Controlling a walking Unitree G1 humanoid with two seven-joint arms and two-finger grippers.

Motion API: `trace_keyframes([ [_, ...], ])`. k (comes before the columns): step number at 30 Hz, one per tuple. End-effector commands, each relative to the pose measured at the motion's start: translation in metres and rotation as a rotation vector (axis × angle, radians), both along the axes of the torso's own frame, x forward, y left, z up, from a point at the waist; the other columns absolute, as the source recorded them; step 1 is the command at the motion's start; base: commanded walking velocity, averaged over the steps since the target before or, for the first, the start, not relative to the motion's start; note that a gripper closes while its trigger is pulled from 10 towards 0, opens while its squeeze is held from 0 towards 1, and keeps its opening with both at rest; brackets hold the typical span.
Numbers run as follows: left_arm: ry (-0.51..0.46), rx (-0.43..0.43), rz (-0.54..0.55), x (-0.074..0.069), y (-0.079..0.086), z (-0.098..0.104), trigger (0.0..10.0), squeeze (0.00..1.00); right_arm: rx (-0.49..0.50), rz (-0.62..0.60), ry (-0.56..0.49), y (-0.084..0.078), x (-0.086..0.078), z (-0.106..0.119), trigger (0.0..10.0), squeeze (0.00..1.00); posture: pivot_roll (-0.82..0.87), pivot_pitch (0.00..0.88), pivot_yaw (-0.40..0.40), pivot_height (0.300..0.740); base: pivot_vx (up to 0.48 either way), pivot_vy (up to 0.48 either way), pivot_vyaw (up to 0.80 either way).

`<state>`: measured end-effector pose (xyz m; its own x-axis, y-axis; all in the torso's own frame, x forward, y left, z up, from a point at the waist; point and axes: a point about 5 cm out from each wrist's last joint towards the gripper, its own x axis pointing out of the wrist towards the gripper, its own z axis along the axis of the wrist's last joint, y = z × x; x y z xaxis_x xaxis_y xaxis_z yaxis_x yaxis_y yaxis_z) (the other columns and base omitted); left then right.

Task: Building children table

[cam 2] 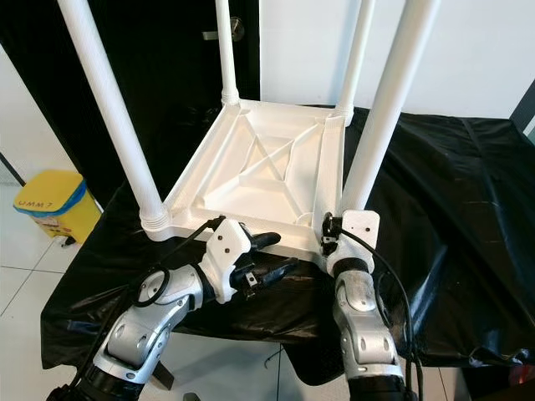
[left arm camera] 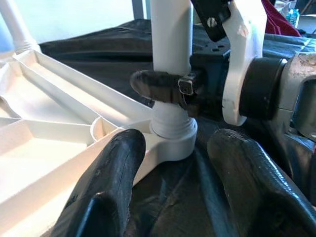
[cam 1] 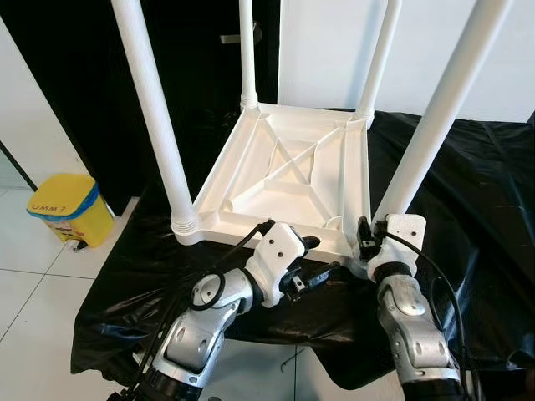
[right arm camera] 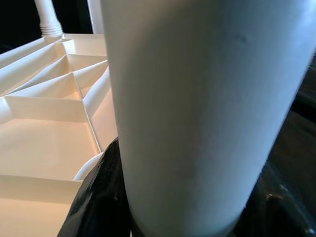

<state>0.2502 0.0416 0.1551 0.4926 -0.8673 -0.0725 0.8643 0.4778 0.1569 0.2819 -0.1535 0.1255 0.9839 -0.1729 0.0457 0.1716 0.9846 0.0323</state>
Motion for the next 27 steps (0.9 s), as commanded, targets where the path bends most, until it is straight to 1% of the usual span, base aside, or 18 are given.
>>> trace_keyframes([
  [1, -0.022, -0.006, 0.067, 0.006, -0.002, 0.002, 10.0, 0.0, 0.017, -0.023, 0.04, -0.002, -0.001, -0.008, 10.0, 0.0, -0.13, 0.044, -0.01, 0.74, 0.0, 0.0, 0.0],
  [4, -0.022, -0.009, 0.071, 0.007, -0.002, 0.003, 10.0, 0.0, 0.022, -0.011, 0.034, 0.0, -0.001, -0.006, 10.0, 0.0, -0.13, 0.044, -0.01, 0.74, 0.0, 0.0, 0.0],
  [5, -0.023, -0.01, 0.08, 0.009, -0.002, 0.003, 10.0, 0.0, 0.021, 0.012, 0.016, 0.004, -0.001, -0.004, 10.0, 0.0, -0.13, 0.042, -0.011, 0.74, 0.0, 0.0, 0.0],
  [10, -0.022, -0.014, 0.087, 0.01, -0.001, 0.003, 10.0, 0.0, 0.033, 0.045, -0.027, 0.008, -0.001, 0.001, 10.0, 0.0, -0.13, 0.043, -0.012, 0.74, 0.0, 0.0, 0.0],
  [11, -0.022, -0.015, 0.087, 0.01, -0.002, 0.003, 10.0, 0.0, 0.027, 0.041, -0.037, 0.008, -0.001, 0.002, 10.0, 0.29, -0.13, 0.042, -0.013, 0.74, 0.0, 0.0, 0.0],
  [12, -0.023, -0.016, 0.087, 0.01, -0.002, 0.003, 10.0, 0.0, 0.021, 0.037, -0.044, 0.008, -0.001, 0.003, 10.0, 0.29, -0.13, 0.043, -0.013, 0.74, 0.0, 0.0, 0.0],
  [13, -0.022, -0.017, 0.086, 0.01, -0.002, 0.004, 10.0, 0.0, 0.017, 0.038, -0.051, 0.007, -0.001, 0.004, 10.0, 1.0, -0.14, 0.043, -0.013, 0.74, 0.0, 0.0, 0.0],
  [18, -0.02, -0.02, 0.087, 0.01, -0.003, 0.004, 10.0, 0.0, 0.015, 0.063, -0.062, 0.006, -0.001, 0.006, 10.0, 1.0, -0.14, 0.046, -0.012, 0.74, 0.0, 0.0, 0.0],
  [20, -0.021, -0.02, 0.088, 0.011, -0.002, 0.004, 10.0, 0.0, 0.016, 0.125, -0.08, 0.002, -0.003, 0.009, 10.0, 1.0, -0.14, 0.047, -0.012, 0.74, 0.0, 0.0, 0.0],
  [21, -0.021, -0.02, 0.088, 0.011, -0.002, 0.004, 10.0, 0.0, 0.016, 0.125, -0.08, 0.002, -0.003, 0.009, 10.0, 1.0, -0.14, 0.047, -0.012, 0.74, 0.0, 0.0, 0.0],
  [22, -0.021, -0.019, 0.088, 0.011, -0.002, 0.004, 10.0, 0.0, 0.013, 0.168, -0.087, 0.001, -0.004, 0.01, 10.0, 1.0, -0.14, 0.048, -0.01, 0.74, 0.0, 0.0, 0.0],
  [23, -0.021, -0.019, 0.088, 0.011, -0.002, 0.004, 10.0, 0.0, 0.013, 0.168, -0.087, 0.001, -0.004, 0.01, 10.0, 1.0, -0.14, 0.048, -0.01, 0.74, 0.0, 0.0, 0.0],
  [24, -0.021, -0.018, 0.089, 0.012, -0.002, 0.004, 10.0, 0.0, 0.005, 0.232, -0.093, -0.001, -0.005, 0.011, 10.0, 1.0, -0.14, 0.048, -0.009, 0.74, 0.0, 0.0, 0.0],
  [25, -0.021, -0.018, 0.089, 0.012, -0.002, 0.004, 10.0, 0.0, 0.005, 0.232, -0.093, -0.001, -0.005, 0.011, 10.0, 1.0, -0.14, 0.048, -0.009, 0.74, 0.0, 0.0, 0.0],
  [26, -0.023, -0.018, 0.088, 0.012, -0.002, 0.004, 10.0, 0.0, -0.002, 0.318, -0.089, -0.002, -0.005, 0.011, 10.0, 0.04, -0.14, 0.049, -0.006, 0.74, 0.0, 0.0, 0.0],
  [27, -0.023, -0.018, 0.088, 0.012, -0.002, 0.004, 10.0, 0.0, -0.002, 0.318, -0.089, -0.002, -0.005, 0.011, 10.0, 0.04, -0.14, 0.049, -0.006, 0.74, 0.0, 0.0, 0.0],
])
